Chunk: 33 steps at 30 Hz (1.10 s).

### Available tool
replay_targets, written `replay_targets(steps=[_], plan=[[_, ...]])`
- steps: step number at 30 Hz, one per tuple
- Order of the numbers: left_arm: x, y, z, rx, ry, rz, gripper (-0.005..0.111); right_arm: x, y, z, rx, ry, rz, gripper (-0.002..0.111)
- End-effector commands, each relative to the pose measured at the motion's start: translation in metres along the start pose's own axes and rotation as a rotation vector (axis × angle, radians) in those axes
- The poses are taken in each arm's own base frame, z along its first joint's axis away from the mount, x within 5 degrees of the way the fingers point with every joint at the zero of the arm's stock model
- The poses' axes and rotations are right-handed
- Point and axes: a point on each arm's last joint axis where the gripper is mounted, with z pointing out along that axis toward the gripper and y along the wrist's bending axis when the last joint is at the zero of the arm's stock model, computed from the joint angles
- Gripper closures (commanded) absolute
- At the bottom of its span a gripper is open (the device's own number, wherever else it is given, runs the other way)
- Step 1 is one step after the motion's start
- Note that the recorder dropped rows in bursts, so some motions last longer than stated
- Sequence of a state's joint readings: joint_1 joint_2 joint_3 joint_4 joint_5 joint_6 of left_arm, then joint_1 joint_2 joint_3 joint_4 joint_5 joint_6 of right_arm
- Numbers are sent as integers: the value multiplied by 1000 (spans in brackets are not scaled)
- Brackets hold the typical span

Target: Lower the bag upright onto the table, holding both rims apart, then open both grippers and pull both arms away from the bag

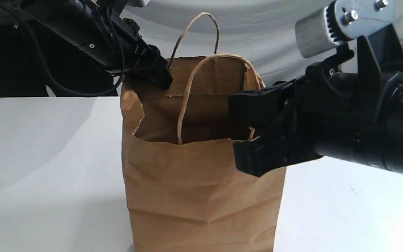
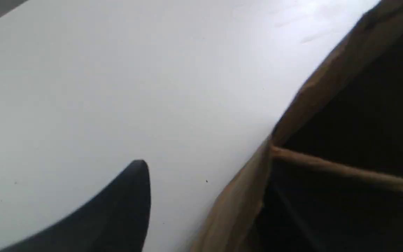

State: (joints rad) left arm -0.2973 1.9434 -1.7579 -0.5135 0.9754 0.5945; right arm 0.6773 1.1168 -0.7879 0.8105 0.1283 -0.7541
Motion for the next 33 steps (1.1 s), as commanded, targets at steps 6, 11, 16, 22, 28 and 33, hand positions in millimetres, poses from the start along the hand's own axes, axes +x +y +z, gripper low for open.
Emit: replay_targets(steps=[6,11,16,22,28,33], plan=[[-8,-11,-25,-24,-48,22,58,-1,0,-2,1,-8,-1,108],[-10,-19,-44,-27,-61,44,58,-1,0,-2,3,-11,-1,108],[-1,-20,-50,-44,31,45,58,-1,0,-2,3,-11,-1,105],[7,-18,-51,-61,119,34,58,-1,0,-2,6,-13,-1,77],[3,-26,-67,-63,81,40,58,-1,0,-2,9,-17,-1,57],[2,-34,-87,-72,47,57,58,-3,0,-3,11,-25,-1,56]])
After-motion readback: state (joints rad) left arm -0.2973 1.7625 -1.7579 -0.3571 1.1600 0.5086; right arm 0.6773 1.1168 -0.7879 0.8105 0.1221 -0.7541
